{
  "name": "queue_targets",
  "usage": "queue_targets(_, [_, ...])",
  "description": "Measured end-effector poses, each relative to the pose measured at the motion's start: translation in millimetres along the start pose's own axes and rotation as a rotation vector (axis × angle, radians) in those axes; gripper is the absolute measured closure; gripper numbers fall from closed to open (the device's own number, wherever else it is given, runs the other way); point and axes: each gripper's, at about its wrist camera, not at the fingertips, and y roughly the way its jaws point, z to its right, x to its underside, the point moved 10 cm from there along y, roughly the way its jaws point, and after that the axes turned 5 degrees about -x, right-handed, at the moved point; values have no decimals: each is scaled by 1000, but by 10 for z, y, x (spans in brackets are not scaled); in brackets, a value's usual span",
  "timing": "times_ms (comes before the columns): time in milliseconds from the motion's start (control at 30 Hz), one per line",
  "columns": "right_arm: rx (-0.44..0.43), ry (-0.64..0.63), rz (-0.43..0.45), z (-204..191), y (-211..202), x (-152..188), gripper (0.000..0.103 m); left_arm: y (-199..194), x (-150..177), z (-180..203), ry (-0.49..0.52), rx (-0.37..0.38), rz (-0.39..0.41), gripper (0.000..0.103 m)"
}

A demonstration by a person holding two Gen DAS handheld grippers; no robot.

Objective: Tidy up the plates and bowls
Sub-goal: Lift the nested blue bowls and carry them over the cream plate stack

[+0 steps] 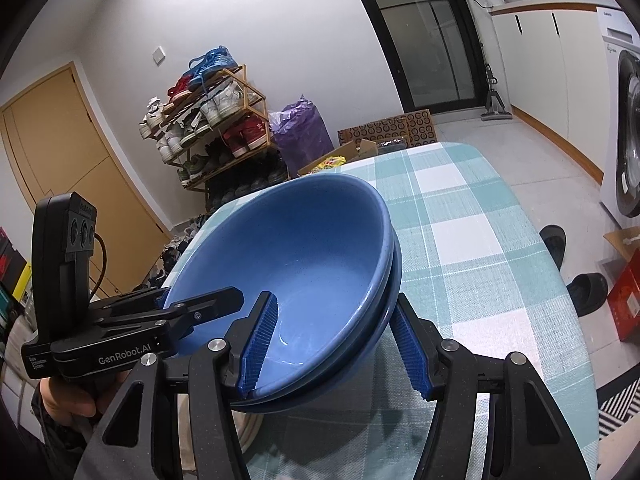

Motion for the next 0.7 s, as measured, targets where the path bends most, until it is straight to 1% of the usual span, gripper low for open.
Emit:
queue_targets(300, [-12,-28,7,-74,-147,0,43,-155,22,-64,-15,-18,25,62])
queue_targets(700, [-29,-62,-2,-258,-138,-17,43,-310,90,-175,-36,-38,45,62])
